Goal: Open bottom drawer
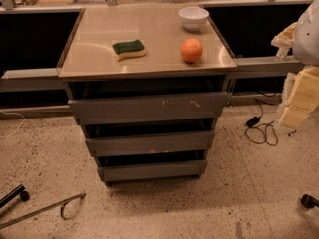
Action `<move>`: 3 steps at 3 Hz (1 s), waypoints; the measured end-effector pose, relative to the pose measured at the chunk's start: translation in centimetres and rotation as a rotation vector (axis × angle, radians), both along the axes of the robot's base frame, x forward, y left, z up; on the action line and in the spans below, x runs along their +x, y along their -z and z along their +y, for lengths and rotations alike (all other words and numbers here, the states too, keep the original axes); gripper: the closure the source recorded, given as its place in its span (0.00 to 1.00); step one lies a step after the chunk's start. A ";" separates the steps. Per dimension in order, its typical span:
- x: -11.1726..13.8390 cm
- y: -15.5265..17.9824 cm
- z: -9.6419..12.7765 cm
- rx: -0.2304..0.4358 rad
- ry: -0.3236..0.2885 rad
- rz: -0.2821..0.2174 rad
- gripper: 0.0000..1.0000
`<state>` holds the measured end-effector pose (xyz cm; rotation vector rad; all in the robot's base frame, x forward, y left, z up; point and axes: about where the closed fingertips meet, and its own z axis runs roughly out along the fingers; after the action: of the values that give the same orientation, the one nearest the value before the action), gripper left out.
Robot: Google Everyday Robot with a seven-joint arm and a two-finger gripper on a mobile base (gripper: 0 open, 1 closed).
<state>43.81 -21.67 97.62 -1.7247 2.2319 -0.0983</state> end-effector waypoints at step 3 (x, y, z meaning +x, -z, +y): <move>1.0 10.7 4.3 0.172 -0.063 0.045 0.00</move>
Offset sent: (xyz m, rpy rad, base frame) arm 0.0251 0.0479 -0.1034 0.2065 -0.0480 0.0833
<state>44.83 -17.37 86.88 -1.7174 2.1452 0.1447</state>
